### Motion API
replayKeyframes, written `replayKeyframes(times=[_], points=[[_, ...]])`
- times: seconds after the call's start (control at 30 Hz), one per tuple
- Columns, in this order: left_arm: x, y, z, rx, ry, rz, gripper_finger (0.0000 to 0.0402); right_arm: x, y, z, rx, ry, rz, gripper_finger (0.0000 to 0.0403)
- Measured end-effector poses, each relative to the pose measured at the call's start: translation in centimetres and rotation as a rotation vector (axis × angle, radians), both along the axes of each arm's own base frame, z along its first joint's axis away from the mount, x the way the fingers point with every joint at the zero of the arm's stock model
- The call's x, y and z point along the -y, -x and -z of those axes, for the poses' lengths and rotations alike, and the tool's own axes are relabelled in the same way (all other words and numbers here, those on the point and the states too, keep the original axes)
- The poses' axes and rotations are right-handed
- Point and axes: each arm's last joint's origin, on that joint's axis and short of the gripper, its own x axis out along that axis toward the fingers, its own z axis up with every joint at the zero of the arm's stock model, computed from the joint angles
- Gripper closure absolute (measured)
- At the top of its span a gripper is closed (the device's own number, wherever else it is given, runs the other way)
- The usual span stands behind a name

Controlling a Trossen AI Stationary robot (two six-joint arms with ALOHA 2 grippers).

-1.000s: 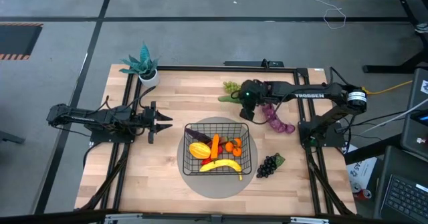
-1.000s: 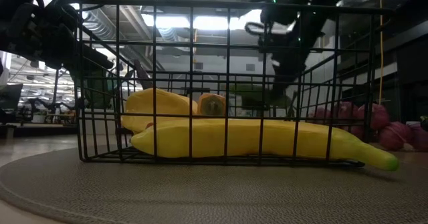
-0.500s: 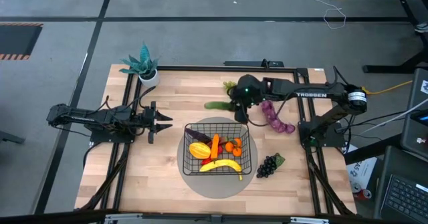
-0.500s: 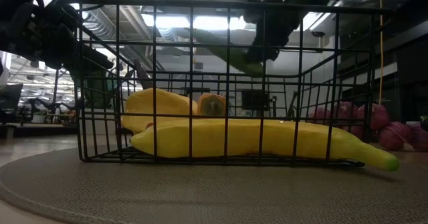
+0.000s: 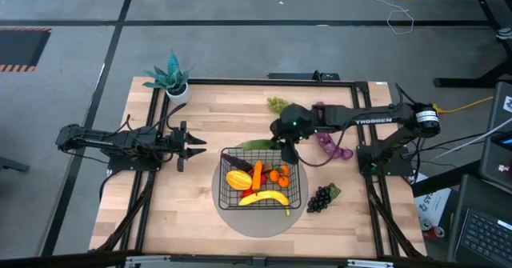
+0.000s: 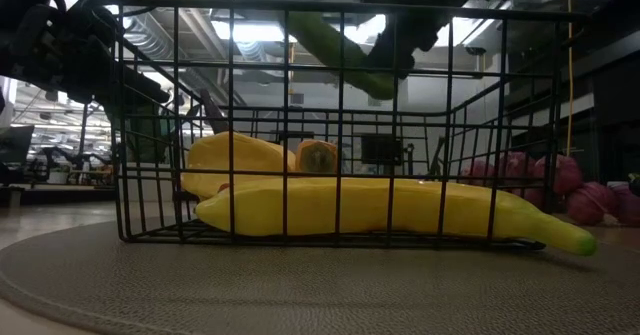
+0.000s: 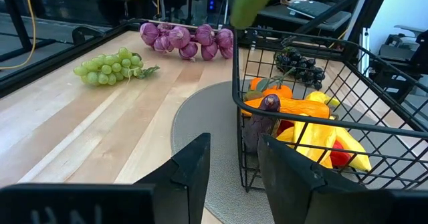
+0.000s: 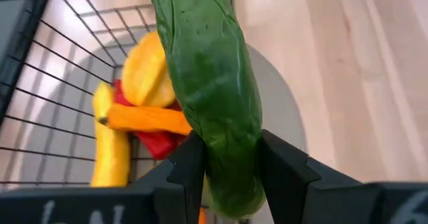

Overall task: Build produce basket
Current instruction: Put the green cucumber into the black wire basket

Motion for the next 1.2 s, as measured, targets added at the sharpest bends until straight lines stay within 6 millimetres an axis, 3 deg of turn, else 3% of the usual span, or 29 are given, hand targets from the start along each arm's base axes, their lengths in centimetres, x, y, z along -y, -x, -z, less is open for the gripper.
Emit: replayKeyframes(times=[0.27, 0.6, 0.8, 1.2], points=[[0.0, 0.0, 0.0, 0.0, 0.0, 0.0, 0.028, -2.5, -0.3, -0.2, 0.032, -0.027, -0.052, 0.0281], [0.0, 0.0, 0.0, 0.0, 0.0, 0.0, 0.028, -3.6, -0.2, -0.1, 0.01, -0.02, 0.026, 0.0281], [0.0, 0.0, 0.0, 0.0, 0.0, 0.0, 0.028, -5.2, -0.1, -0.2, 0.016, -0.062, -0.055, 0.0281], [0.0, 0.0, 0.0, 0.0, 0.0, 0.0, 0.028, -6.3, 0.1, -0.1, 0.017, 0.005, 0.212, 0.0281]])
